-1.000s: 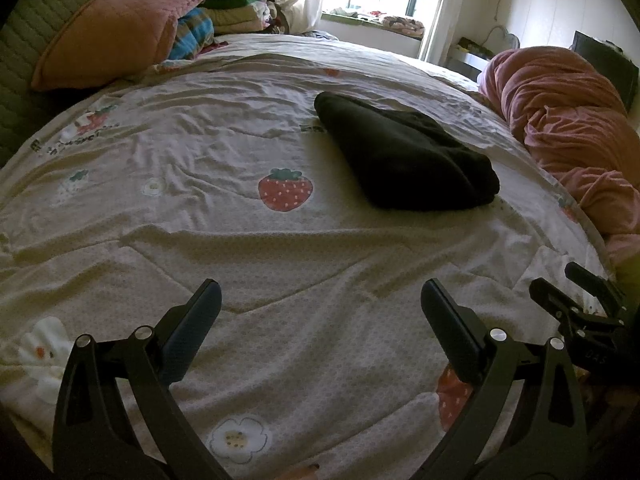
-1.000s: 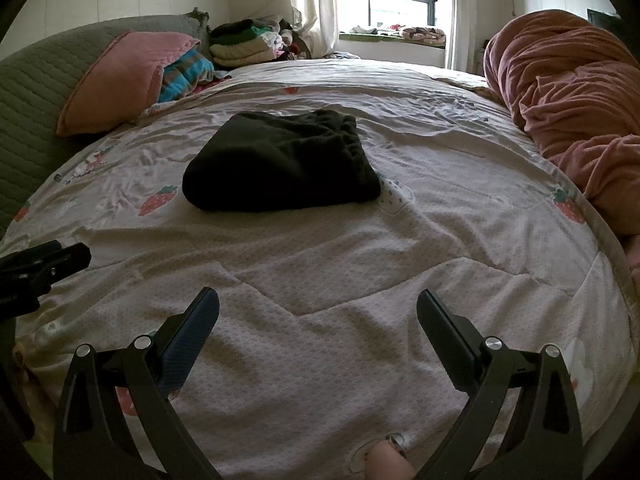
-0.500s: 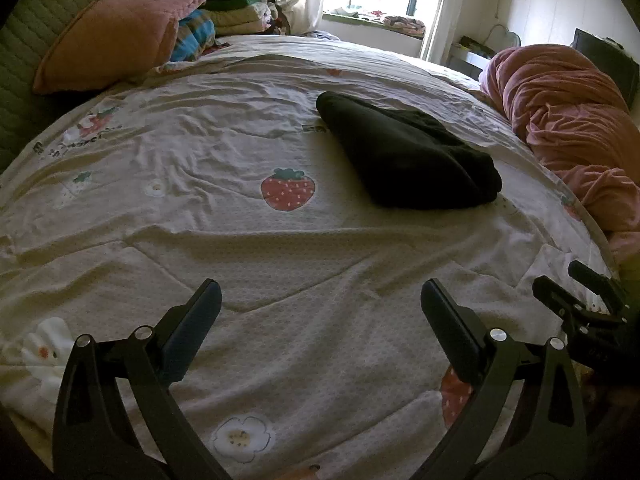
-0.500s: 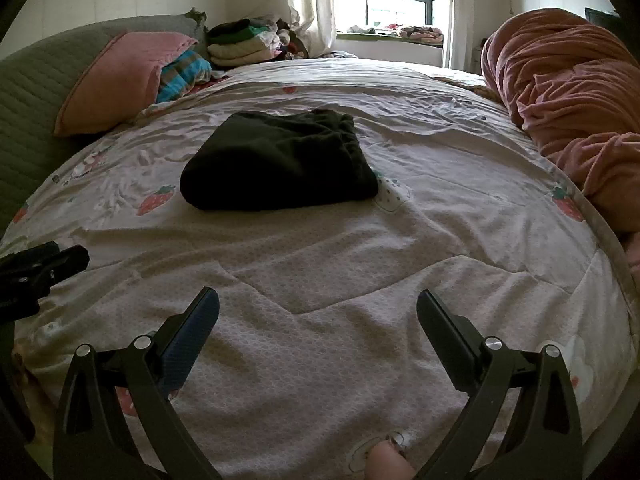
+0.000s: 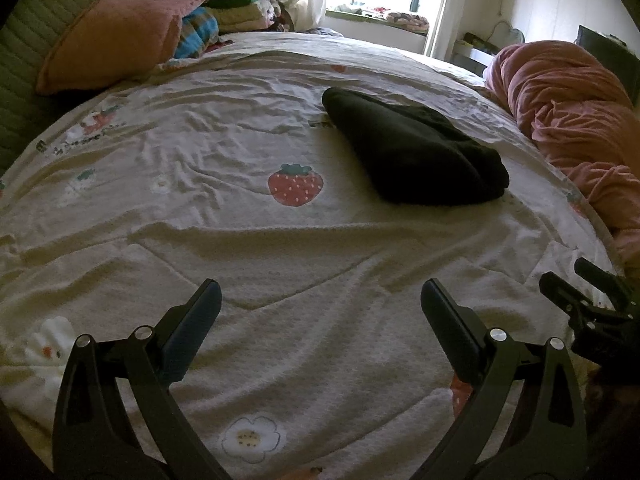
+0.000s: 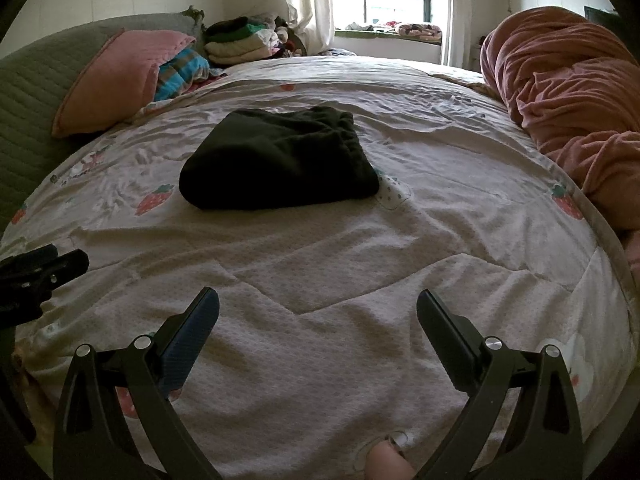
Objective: Fold small clothes
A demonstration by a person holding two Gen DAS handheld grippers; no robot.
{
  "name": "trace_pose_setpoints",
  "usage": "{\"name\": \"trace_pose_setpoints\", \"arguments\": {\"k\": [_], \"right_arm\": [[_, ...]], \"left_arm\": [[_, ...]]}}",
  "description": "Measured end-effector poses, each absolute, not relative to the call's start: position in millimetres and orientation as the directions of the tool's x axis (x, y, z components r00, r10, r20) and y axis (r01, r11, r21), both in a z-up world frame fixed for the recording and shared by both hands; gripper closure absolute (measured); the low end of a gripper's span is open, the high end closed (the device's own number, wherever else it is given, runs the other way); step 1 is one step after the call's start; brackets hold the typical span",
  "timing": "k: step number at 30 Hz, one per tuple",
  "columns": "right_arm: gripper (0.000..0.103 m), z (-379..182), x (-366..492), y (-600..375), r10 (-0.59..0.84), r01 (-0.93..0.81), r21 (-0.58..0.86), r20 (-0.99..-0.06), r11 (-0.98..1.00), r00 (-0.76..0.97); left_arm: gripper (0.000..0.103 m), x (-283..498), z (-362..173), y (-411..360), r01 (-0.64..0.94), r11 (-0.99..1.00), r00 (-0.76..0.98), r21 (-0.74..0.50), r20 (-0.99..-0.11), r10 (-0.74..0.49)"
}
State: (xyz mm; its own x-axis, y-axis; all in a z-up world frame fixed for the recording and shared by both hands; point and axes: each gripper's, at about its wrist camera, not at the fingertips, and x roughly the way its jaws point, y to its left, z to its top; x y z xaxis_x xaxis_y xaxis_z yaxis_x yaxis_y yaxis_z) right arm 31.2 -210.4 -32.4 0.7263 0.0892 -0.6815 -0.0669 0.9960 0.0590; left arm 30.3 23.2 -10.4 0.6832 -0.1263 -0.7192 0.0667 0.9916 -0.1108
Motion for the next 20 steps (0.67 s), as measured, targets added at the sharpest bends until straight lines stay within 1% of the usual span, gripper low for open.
{"name": "trace_pose_setpoints", "arguments": {"k": [5, 8, 9, 12, 13, 14, 15, 16, 17, 18, 20], "right_arm": [[0.005, -31, 31, -213, 0.068, -0.043, 0.054, -0.685, 0.998, 0.726], [0.005, -27, 27, -232, -0.001, 0.052, 0.055, -0.678, 0.997, 0.735], [0.005, -25, 25, -245, -0.031, 0.100, 0.063, -0.675, 0.993, 0.737], [0.005, -21, 14, -307, -0.153, 0.307, 0.109, -0.683, 0.945, 0.715], [0.005, -21, 9, -332, -0.208, 0.384, 0.110, -0.688, 0.917, 0.695], [0.005, -22, -2, -373, -0.314, 0.506, 0.085, -0.694, 0.858, 0.648], [0.005, -24, -12, -402, -0.391, 0.591, 0.058, -0.697, 0.805, 0.601], [0.005, -27, -22, -427, -0.451, 0.656, 0.034, -0.699, 0.754, 0.555], [0.005, -32, -40, -469, -0.549, 0.757, -0.017, -0.699, 0.654, 0.458], [0.005, -36, -56, -498, -0.610, 0.821, -0.053, -0.696, 0.568, 0.377], [0.005, -52, -93, -566, -0.662, 0.913, -0.105, -0.721, 0.394, 0.203]], "left_arm": [[0.010, 31, -12, 21, 0.069, 0.993, 0.677, -0.099, -0.726, -0.119], [0.009, 36, -15, 24, 0.048, 0.995, 0.661, -0.087, -0.744, -0.097], [0.009, 38, -17, 28, 0.031, 0.995, 0.653, -0.090, -0.752, -0.088], [0.009, 53, -19, 67, -0.044, 0.984, 0.615, -0.174, -0.781, -0.111], [0.009, 61, -16, 92, -0.096, 0.976, 0.607, -0.193, -0.789, -0.096], [0.010, 67, -13, 113, -0.134, 0.970, 0.610, -0.202, -0.789, -0.080], [0.009, 74, -10, 138, -0.179, 0.963, 0.613, -0.200, -0.789, -0.051], [0.009, 83, -7, 172, -0.238, 0.956, 0.604, -0.173, -0.797, 0.006], [0.009, 89, -5, 202, -0.298, 0.945, 0.596, -0.136, -0.800, 0.072], [0.009, 94, -2, 232, -0.359, 0.928, 0.586, -0.099, -0.798, 0.142], [0.009, 102, 0, 304, -0.502, 0.864, 0.538, -0.024, -0.792, 0.290]]}}
